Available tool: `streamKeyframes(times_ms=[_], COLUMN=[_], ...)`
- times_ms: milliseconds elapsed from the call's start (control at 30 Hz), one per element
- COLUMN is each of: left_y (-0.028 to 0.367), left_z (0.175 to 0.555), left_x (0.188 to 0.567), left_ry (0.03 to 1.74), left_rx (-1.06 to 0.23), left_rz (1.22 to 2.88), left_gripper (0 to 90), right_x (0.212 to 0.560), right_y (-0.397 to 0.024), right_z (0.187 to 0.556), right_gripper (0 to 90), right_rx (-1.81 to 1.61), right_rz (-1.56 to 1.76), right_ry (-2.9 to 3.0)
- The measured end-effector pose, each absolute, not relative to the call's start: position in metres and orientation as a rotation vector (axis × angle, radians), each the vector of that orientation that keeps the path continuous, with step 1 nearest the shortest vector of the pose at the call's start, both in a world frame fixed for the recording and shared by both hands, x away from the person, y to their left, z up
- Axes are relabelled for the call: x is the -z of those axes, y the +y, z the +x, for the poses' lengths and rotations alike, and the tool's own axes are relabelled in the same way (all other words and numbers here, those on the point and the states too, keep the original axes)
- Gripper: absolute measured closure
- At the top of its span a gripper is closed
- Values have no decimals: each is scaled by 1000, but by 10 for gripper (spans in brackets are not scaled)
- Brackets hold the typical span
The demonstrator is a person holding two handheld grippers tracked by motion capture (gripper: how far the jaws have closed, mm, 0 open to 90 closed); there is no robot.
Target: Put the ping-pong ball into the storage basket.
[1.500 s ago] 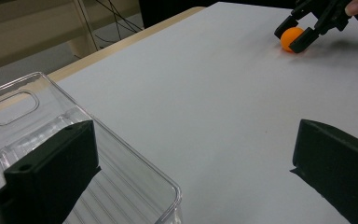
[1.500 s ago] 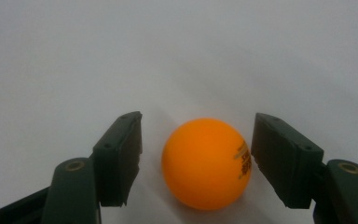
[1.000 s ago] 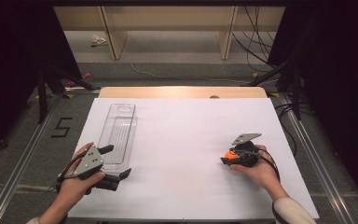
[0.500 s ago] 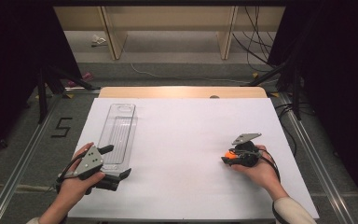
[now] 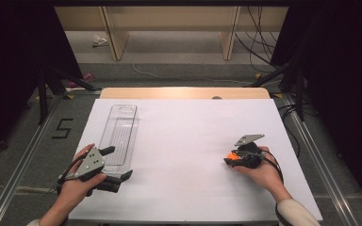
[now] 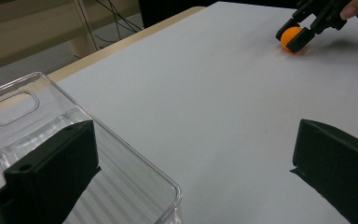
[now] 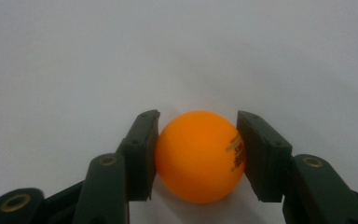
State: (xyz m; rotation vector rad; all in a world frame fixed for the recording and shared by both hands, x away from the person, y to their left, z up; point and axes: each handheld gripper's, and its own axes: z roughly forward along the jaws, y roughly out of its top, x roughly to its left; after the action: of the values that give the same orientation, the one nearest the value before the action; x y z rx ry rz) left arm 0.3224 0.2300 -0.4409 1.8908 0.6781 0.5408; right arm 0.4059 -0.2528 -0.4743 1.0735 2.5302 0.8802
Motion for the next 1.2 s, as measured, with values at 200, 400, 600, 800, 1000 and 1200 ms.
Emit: streamKeyframes(times_ms=[200,400,600,800,1000,1200], left_y=[230,230,230,230,230,230], left_z=[322,323,323,323,322,323], left_x=[441,441,441,441,441,441], left_ry=[676,677,677,677,677,677], left_rx=[-544,-544,-544,-544,-544,-543], left_rz=[1892,1891,1891,1889,1891,1890], left_gripper=[0,0,0,0,0,0], right_x=[473,471,469,467,464,463], right_y=[-254,-253,-252,-252,-251,-250], right_z=[406,405,405,405,404,404], right_gripper=[512,512,512,513,513,512], right_rx=[-889,-899,-910,-926,-936,-941], right_rz=[1075,1075,1063,1062,1057,1054], right_ry=[2521,2512,2506,2495,2488,2481])
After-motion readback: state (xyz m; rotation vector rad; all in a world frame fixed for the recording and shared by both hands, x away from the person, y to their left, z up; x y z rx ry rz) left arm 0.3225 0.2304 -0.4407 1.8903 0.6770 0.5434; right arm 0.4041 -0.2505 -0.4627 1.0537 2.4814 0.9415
